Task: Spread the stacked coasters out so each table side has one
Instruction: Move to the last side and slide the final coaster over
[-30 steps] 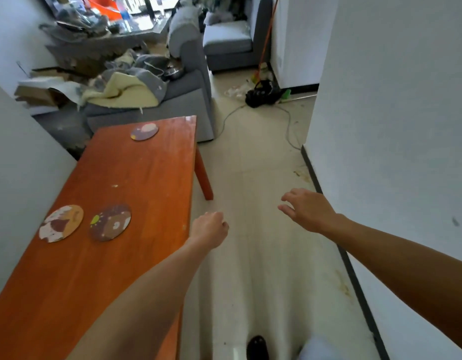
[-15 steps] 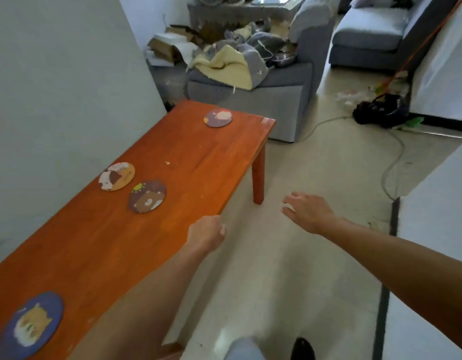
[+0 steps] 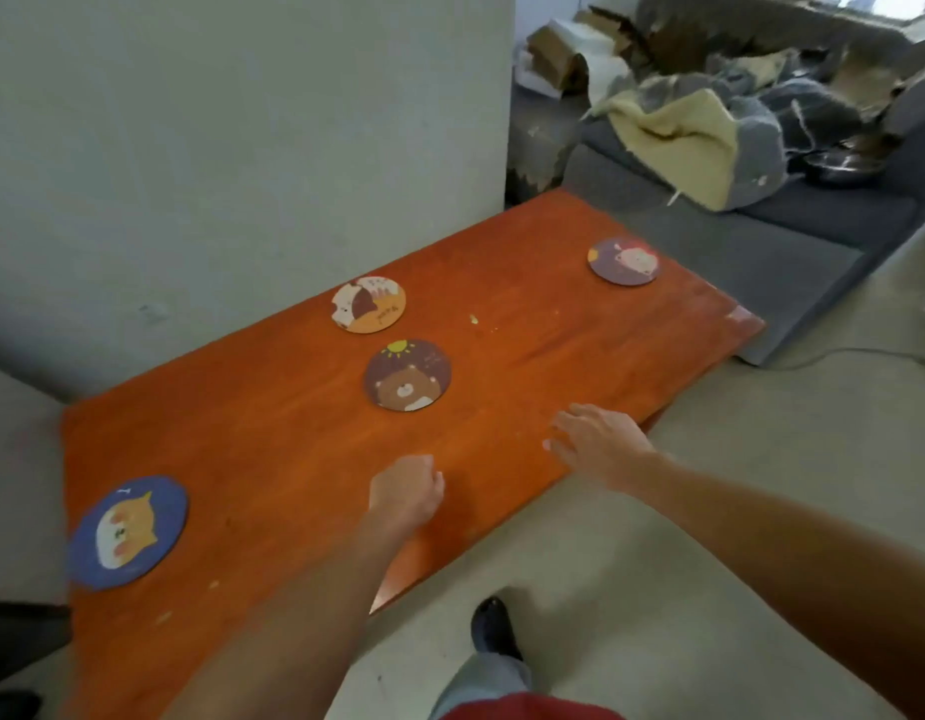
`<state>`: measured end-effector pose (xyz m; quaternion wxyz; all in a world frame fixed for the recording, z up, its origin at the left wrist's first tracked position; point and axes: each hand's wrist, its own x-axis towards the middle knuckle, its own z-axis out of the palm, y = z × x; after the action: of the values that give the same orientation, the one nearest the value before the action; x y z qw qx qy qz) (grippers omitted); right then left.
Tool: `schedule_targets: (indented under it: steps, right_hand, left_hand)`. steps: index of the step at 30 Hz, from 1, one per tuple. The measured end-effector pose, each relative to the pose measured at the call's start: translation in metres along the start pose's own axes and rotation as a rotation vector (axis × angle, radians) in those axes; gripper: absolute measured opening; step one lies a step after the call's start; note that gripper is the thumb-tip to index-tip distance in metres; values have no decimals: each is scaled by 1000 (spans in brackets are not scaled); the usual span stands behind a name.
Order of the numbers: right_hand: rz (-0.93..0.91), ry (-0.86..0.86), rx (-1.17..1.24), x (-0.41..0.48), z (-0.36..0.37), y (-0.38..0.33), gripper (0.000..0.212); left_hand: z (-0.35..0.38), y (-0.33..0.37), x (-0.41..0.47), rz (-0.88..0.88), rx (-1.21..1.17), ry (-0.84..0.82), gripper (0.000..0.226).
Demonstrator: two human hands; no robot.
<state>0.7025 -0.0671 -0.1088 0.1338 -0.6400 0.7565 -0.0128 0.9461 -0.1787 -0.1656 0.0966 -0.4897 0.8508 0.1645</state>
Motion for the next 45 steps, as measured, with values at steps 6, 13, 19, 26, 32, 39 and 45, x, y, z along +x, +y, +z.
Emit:
schedule_targets:
  steps: [6,13,19,26,32,39,45]
  right_hand:
    - [-60,-109,-41,88,-11,2,39]
    - [-161,-254,-53,188,13,-18,42]
    - [-136,-229,31,270,18,-33,45]
    - [340,-155,188,308,4,-29,74]
    - [204,-344,304,291,60,-47,40]
    - [207,-349,750,280,71,-41,13]
    - [309,-514,965,239,68,-13,16]
  left_hand:
    - [0,-16,43,-75,-113,-8,25]
    - [13,-33,54,-236,-194,32,23]
    - [16,-26,55,-387,-156,112,30]
    - [11,-10,62,-349,-90,169,32]
    - [58,30,27,-575,-196,50,41]
    - [81,28,25,-613,-131,30,56]
    - [102,25,19,-635,-71,105,70]
